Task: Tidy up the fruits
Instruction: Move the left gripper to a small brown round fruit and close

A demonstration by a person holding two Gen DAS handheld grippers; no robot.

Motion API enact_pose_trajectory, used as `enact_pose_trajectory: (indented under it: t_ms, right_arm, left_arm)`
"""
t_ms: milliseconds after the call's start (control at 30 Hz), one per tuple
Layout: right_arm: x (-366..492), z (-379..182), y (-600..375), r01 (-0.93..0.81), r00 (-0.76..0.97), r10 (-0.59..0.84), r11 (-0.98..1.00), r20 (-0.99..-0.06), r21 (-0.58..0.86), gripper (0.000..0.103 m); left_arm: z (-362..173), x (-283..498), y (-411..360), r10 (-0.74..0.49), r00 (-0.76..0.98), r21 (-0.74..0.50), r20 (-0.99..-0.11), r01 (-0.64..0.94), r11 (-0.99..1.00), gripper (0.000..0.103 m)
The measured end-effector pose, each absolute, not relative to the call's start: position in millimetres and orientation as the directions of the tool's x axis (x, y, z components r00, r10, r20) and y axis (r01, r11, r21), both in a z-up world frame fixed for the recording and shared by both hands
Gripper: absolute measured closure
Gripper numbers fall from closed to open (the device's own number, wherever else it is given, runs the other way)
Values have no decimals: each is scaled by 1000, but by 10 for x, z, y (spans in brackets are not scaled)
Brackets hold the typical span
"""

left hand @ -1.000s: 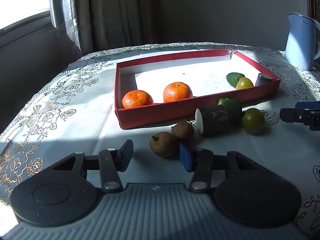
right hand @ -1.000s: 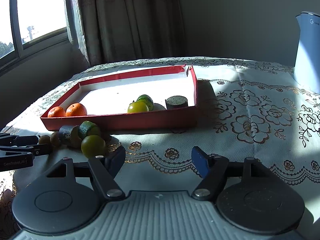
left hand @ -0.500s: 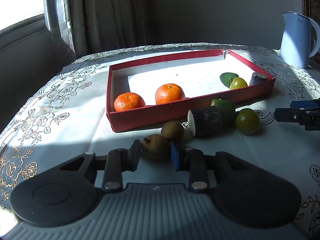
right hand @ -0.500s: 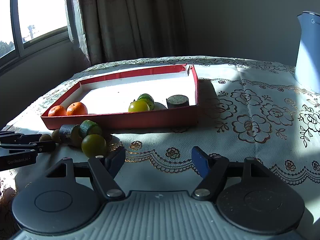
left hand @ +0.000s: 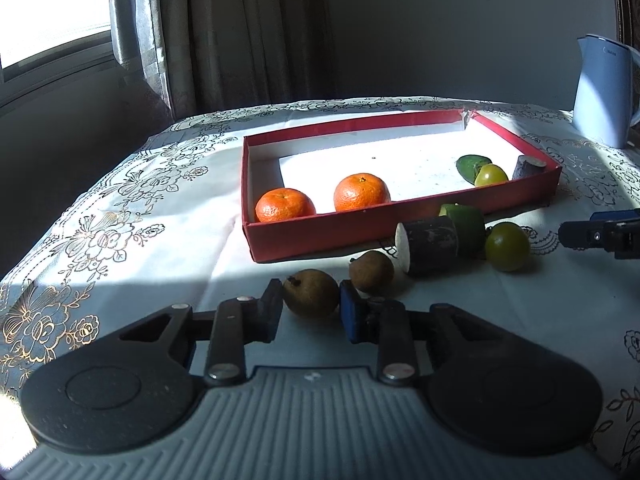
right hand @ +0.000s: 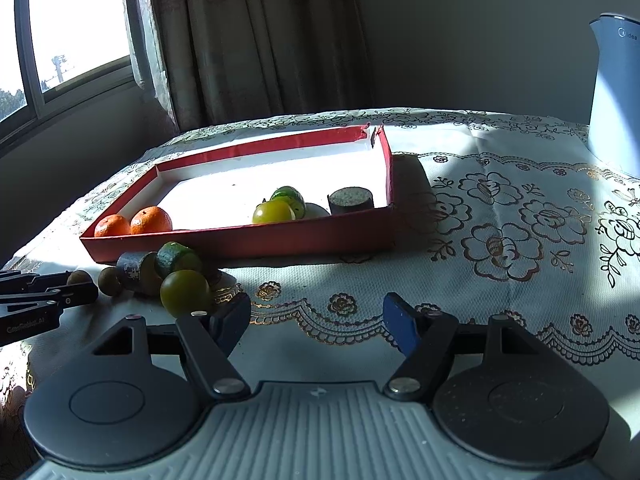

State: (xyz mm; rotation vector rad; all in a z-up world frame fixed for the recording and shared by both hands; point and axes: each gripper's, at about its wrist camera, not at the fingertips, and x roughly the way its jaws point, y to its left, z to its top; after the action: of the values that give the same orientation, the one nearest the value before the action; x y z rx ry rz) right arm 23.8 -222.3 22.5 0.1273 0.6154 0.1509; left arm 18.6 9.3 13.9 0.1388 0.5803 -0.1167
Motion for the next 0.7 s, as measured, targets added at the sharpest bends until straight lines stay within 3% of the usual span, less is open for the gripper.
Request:
enact_pose_trajectory:
  t_ms: [700]
  right_arm:
    - [238, 222, -2219, -105, 805, 181, 981, -565, 164, 30]
  left_arm:
    - [247, 320, 82, 46, 853, 146, -521, 36, 989, 76]
